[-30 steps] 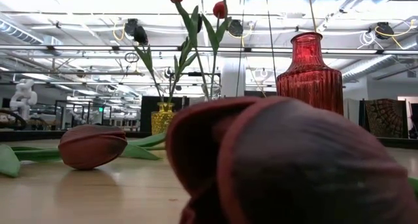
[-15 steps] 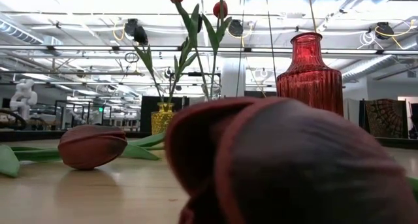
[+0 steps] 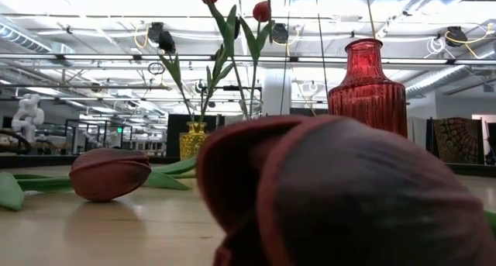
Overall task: Sort flowers into vase by color
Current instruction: Put the red tulip into the transparent vase
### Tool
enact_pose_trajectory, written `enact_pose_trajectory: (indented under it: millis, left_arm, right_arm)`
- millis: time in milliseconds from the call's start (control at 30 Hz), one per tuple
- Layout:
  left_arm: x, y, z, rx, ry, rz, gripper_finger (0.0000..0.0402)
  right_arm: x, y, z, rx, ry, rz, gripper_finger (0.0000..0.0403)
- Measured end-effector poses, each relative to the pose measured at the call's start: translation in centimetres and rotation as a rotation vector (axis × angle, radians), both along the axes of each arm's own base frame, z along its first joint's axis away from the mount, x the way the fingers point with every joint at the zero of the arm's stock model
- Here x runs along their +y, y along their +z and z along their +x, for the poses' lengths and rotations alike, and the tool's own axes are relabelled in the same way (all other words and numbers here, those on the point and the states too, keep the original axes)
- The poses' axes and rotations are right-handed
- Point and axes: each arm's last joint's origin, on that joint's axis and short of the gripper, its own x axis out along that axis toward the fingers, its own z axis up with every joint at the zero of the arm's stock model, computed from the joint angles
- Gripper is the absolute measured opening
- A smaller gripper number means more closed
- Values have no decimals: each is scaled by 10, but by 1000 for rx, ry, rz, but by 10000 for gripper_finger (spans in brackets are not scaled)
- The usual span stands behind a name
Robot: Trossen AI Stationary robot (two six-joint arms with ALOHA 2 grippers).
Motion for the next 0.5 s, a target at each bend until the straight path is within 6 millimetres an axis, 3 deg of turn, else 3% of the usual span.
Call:
enact_pose_trajectory:
  millis: [233, 500]
  left_arm:
    - [-10, 10, -5, -86, 103, 26, 151]
    - [-21, 19, -10, -178, 99, 87, 157]
  right_arm:
    - [-6, 13, -21, 7, 3, 3, 3]
    - [-11, -13, -26, -114, -14, -83, 1]
